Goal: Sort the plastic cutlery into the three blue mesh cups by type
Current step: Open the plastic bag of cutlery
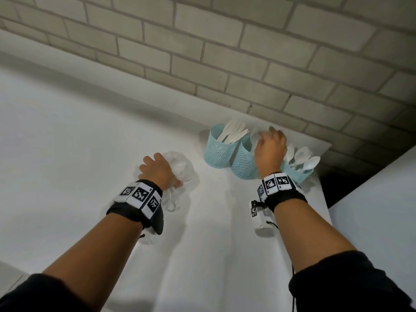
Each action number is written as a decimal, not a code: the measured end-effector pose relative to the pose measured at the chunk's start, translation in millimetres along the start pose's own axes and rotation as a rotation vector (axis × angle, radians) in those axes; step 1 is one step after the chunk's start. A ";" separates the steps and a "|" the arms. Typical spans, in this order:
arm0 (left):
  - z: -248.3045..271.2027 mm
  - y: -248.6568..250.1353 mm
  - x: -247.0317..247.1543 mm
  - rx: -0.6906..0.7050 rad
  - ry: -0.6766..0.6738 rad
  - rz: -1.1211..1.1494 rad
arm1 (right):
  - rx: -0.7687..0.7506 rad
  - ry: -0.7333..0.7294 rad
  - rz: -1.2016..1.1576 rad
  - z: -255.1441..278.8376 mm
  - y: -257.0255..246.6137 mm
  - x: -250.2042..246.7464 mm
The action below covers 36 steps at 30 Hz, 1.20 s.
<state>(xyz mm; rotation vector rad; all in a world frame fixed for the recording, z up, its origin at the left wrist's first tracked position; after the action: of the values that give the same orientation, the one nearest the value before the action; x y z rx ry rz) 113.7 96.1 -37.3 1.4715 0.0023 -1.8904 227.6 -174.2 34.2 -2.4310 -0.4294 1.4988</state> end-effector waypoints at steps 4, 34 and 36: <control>-0.9 0.2 -4.7 0.068 0.030 0.041 | -0.031 -0.053 0.037 4.1 1.0 1.4; 75.7 133.2 65.4 0.778 -0.360 0.959 | 0.029 -0.262 -0.541 90.0 11.0 -57.2; 73.5 131.8 69.9 0.772 -0.360 0.941 | 0.068 -0.455 -0.542 101.7 10.9 -42.1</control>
<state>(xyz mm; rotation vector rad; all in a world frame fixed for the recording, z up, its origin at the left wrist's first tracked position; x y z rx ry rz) 117.1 -68.8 -15.9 1.1807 -1.4524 -1.3300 119.7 -194.1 20.3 -1.7012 -1.0092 1.7422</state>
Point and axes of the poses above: each hand's wrist, its own z-axis away from the middle knuckle, its own x-axis out of the palm, y = z × x, the point moved 6 cm from there along -z, towards the middle knuckle, and after that the axes turned 5 degrees about -y, right-handed, at the moved point
